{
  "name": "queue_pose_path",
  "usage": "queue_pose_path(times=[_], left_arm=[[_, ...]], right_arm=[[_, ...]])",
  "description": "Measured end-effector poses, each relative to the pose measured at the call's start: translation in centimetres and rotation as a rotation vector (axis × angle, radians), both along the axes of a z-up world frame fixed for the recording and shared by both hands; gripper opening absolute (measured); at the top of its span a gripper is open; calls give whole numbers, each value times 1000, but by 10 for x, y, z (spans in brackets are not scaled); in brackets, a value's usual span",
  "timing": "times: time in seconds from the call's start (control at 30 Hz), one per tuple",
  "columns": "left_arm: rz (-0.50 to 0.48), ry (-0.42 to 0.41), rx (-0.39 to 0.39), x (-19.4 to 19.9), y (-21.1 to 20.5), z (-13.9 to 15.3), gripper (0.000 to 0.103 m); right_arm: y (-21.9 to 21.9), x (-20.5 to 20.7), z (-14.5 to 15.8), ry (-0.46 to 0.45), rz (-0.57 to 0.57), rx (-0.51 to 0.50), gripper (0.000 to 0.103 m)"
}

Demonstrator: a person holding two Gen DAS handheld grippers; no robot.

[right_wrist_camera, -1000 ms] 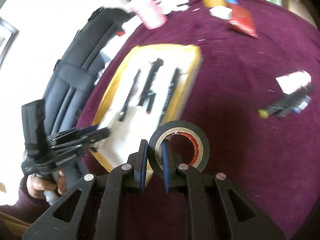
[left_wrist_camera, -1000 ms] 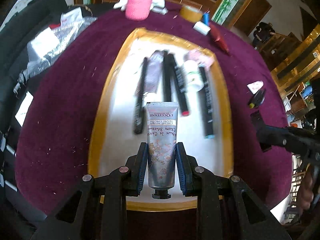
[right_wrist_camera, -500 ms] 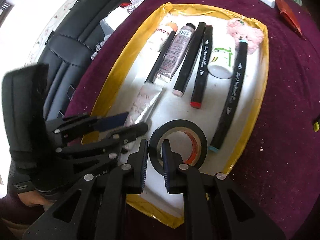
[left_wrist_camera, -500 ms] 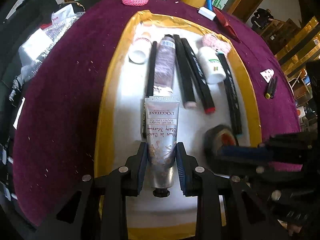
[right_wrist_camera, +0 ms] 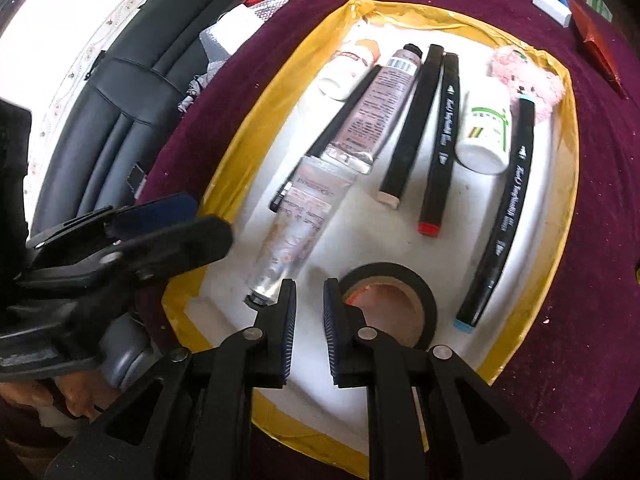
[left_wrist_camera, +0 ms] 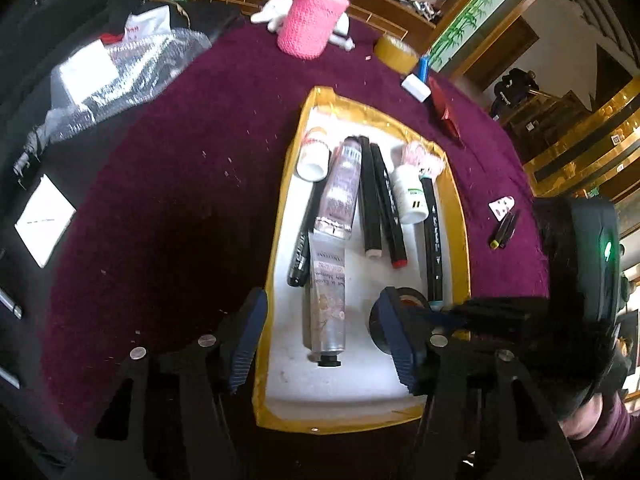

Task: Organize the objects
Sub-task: 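Set the tube in the tray with the left gripper while the right sets the tape roll, then move both open grippers back to the remaining markers and pens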

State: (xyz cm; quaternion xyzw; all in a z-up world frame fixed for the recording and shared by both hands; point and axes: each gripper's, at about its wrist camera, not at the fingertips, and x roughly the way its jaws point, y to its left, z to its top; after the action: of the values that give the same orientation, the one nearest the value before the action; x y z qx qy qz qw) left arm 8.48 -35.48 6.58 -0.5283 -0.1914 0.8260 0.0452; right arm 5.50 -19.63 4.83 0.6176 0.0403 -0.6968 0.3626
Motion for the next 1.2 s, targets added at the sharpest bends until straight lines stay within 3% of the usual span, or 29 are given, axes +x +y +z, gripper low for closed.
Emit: queue_pose_path(times=[0.13, 0.3, 0.6, 1.2], left_arm=[[-1, 15, 15, 4, -6, 4, 54], [4, 10, 12, 9, -9, 2, 54], [-43, 38, -189, 9, 16, 13, 54], [-170, 83, -334, 5, 97, 36, 54]], right_arm=[[24, -11, 19, 46, -107, -6, 13], [43, -12, 11, 16, -163, 37, 13], [42, -3, 6, -3, -201, 39, 13], [110, -3, 24, 17, -325, -41, 13]])
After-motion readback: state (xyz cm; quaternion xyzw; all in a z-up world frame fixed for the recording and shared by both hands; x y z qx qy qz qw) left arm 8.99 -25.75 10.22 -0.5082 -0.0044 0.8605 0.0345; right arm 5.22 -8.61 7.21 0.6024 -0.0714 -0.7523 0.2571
